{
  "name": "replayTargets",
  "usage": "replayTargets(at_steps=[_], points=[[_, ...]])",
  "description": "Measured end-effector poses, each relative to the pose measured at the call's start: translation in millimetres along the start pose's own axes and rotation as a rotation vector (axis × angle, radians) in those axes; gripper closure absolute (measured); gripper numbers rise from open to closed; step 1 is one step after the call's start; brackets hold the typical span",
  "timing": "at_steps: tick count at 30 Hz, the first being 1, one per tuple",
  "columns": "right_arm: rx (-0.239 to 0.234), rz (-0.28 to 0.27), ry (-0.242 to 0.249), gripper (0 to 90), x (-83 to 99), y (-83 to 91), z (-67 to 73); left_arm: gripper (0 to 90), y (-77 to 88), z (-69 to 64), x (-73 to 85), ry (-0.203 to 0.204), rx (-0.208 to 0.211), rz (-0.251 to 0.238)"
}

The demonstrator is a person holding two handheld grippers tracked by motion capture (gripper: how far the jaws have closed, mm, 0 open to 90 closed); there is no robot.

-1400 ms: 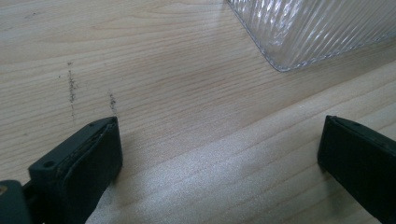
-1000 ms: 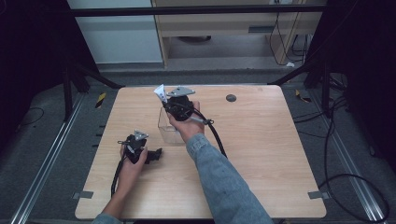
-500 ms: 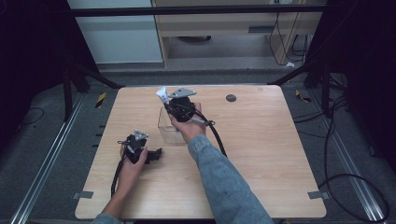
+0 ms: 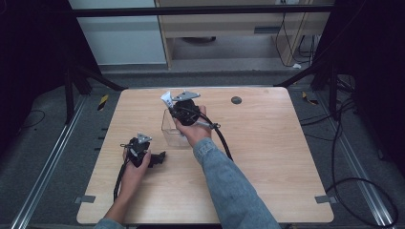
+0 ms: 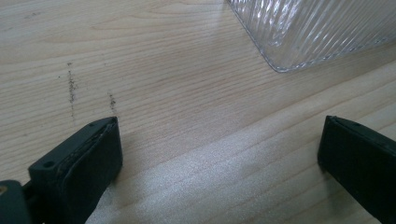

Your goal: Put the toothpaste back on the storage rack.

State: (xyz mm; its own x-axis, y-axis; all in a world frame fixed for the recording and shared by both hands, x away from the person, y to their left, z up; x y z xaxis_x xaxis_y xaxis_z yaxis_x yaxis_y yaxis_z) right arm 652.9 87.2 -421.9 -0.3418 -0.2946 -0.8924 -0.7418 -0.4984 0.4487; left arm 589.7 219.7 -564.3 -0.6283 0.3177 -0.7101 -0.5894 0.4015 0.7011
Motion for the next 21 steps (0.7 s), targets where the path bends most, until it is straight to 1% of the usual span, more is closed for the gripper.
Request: replayTargets(at_steps=[7, 11, 21], points=[[0.001, 0.019, -0.001, 79.2, 3.5, -1.9, -0.4, 0.0, -0.1, 0.1, -0.1, 0.0, 0.0, 0.0], [0.004, 0.033, 0.011, 79.2, 5.9, -2.2, -0.7, 0.0, -0.3, 0.1, -0.3, 0.0, 0.0, -0.001], [0.003, 0.05, 0.012, 79.2, 7.6, -2.3, -2.6, 0.0, -0.3, 0.2, -0.3, -0.001, 0.0, -0.001]])
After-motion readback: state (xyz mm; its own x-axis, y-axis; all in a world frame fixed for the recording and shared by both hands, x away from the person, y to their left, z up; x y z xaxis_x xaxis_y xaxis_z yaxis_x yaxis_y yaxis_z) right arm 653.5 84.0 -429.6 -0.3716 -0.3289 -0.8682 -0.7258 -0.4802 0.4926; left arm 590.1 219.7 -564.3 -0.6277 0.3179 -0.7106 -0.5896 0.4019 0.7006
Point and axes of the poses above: each handheld gripper's, and its own axes: y roughly backward along the jaws, x roughly out of its underside, z roughly to its left, the point moved 8 cm from there along -y, roughly forward along the jaws, and after that the axes turned 7 degrees about x, right-handed, at the moved point
